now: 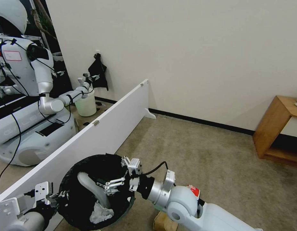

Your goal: Pick up the trash bin, then pick up the garbage from the floor and place it into the trash bin.

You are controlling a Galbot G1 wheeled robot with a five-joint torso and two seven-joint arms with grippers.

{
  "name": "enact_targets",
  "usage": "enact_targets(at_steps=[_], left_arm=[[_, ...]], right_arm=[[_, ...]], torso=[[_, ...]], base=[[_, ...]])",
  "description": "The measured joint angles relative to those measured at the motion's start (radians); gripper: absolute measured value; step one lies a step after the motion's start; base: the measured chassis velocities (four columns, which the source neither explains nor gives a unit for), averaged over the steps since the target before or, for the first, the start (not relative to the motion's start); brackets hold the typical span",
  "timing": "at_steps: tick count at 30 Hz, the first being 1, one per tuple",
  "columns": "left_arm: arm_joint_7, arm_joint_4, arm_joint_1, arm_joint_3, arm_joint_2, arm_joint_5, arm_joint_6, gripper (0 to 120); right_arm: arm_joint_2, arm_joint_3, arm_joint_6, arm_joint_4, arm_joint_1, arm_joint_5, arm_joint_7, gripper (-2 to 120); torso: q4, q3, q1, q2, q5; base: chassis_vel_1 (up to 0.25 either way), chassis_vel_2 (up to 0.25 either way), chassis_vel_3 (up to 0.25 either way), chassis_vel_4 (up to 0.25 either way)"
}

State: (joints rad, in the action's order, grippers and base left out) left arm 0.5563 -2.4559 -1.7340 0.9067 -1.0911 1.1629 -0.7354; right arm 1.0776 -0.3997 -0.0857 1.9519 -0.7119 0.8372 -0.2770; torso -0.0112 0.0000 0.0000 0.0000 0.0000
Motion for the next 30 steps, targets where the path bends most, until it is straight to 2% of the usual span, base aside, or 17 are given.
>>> enact_targets(at_steps=[5, 8, 9, 11, 12, 14, 15, 17, 18, 19, 21, 22, 24, 25, 27, 28, 30], left_arm=[[0.0, 0.004, 0.0, 0.0, -0.003, -0.006, 0.0, 3], [0.001, 0.007, -0.003, 0.0, -0.014, -0.012, 0.0, 3], [0.001, 0.007, -0.003, 0.0, -0.014, -0.012, 0.0, 3], [0.001, 0.01, -0.002, -0.001, -0.018, -0.02, 0.0, 3], [0.001, 0.01, -0.002, -0.001, -0.018, -0.02, 0.0, 3], [-0.002, 0.011, -0.003, -0.011, -0.018, -0.035, 0.0, 3], [-0.002, 0.011, -0.003, -0.011, -0.018, -0.035, 0.0, 3], [-0.01, 0.016, 0.005, -0.017, -0.018, -0.038, 0.0, 3], [-0.01, 0.016, 0.005, -0.017, -0.018, -0.038, 0.0, 3], [-0.014, 0.018, 0.009, -0.017, -0.018, -0.038, 0.0, 3], [-0.023, 0.021, 0.011, -0.01, -0.017, -0.036, 0.0, 3], [-0.023, 0.021, 0.011, -0.01, -0.017, -0.036, 0.0, 3], [-0.033, 0.023, 0.006, 0.0, -0.016, -0.027, 0.0, 3], [-0.033, 0.023, 0.006, 0.0, -0.016, -0.027, 0.0, 3], [-0.041, 0.026, 0.0, 0.006, -0.012, -0.024, 0.0, 3], [-0.041, 0.026, 0.0, 0.006, -0.012, -0.024, 0.0, 3], [-0.044, 0.027, 0.002, 0.008, -0.008, -0.02, 0.0, 3]], right_arm=[[0.024, 0.041, -0.03, 0.018, 0.022, 0.052, -0.008, 100], [0.039, 0.173, -0.027, 0.01, -0.009, 0.063, 0.016, 100], [0.039, 0.173, -0.027, 0.01, -0.009, 0.063, 0.016, 100], [0.004, 0.311, -0.014, 0.009, -0.103, 0.057, 0.047, 100], [0.004, 0.311, -0.014, 0.009, -0.103, 0.057, 0.047, 100], [-0.05, 0.45, -0.006, 0.017, -0.219, 0.024, 0.055, 100], [-0.05, 0.45, -0.006, 0.017, -0.219, 0.024, 0.055, 100], [-0.092, 0.615, -0.002, 0.041, -0.365, -0.043, 0.058, 100], [-0.092, 0.615, -0.002, 0.041, -0.365, -0.043, 0.058, 100], [-0.093, 0.689, 0.003, 0.059, -0.437, -0.084, 0.064, 100], [-0.069, 0.8, 0.024, 0.093, -0.553, -0.154, 0.082, 100], [-0.069, 0.8, 0.024, 0.093, -0.553, -0.154, 0.082, 100], [-0.011, 0.905, 0.049, 0.133, -0.662, -0.229, 0.106, 100], [-0.011, 0.905, 0.049, 0.133, -0.662, -0.229, 0.106, 100], [0.052, 0.981, 0.058, 0.159, -0.735, -0.295, 0.123, 100], [0.052, 0.981, 0.058, 0.159, -0.735, -0.295, 0.123, 100], [0.098, 1.03, 0.063, 0.174, -0.785, -0.344, 0.132, 100]], torso=[[0.0, 0.0, 0.0, 0.0, 0.0], [0.0006, 0.0, 0.0, 0.0, 0.0001], [0.0006, 0.0, 0.0, 0.0, 0.0001], [0.0, 0.0, 0.0, 0.0, 0.0003], [0.0, 0.0, 0.0, 0.0, 0.0003], [-0.0008, 0.0, 0.0, 0.0, 0.0003], [-0.0008, 0.0, 0.0, 0.0, 0.0003], [-0.0008, 0.0, 0.0, 0.0, 0.0004], [-0.0008, 0.0, 0.0, 0.0, 0.0004], [-0.0003, 0.0, 0.0, 0.0, 0.0003], [-0.0003, 0.0, 0.0, 0.0, 0.0004], [-0.0003, 0.0, 0.0, 0.0, 0.0004], [-0.0001, 0.0, 0.0, 0.0, 0.0002], [-0.0001, 0.0, 0.0, 0.0, 0.0002], [0.0001, 0.0, 0.0, 0.0, 0.0001], [0.0001, 0.0, 0.0, 0.0, 0.0001], [-0.0001, 0.0, 0.0, 0.0, 0.0]], base=[[0.0, 0.0, 0.0, 0.0], [0.0, 0.0, 0.0, 0.0], [0.0, 0.0, 0.0, 0.0], [0.0, 0.0, 0.0, 0.0], [0.0, 0.0, 0.0, 0.0], [0.0, 0.0, 0.0, 0.0], [0.0, 0.0, 0.0, 0.0], [0.0, 0.0, 0.0, 0.0], [0.0, 0.0, 0.0, 0.0], [0.0, 0.0, 0.0, 0.0], [0.0, 0.0, 0.0, 0.0], [0.0, 0.0, 0.0, 0.0], [0.0, 0.0, 0.0, 0.0], [0.0, 0.0, 0.0, 0.0], [0.0, 0.0, 0.0, 0.0], [0.0, 0.0, 0.0, 0.0], [-0.02, -0.019, -0.033, -0.026]])
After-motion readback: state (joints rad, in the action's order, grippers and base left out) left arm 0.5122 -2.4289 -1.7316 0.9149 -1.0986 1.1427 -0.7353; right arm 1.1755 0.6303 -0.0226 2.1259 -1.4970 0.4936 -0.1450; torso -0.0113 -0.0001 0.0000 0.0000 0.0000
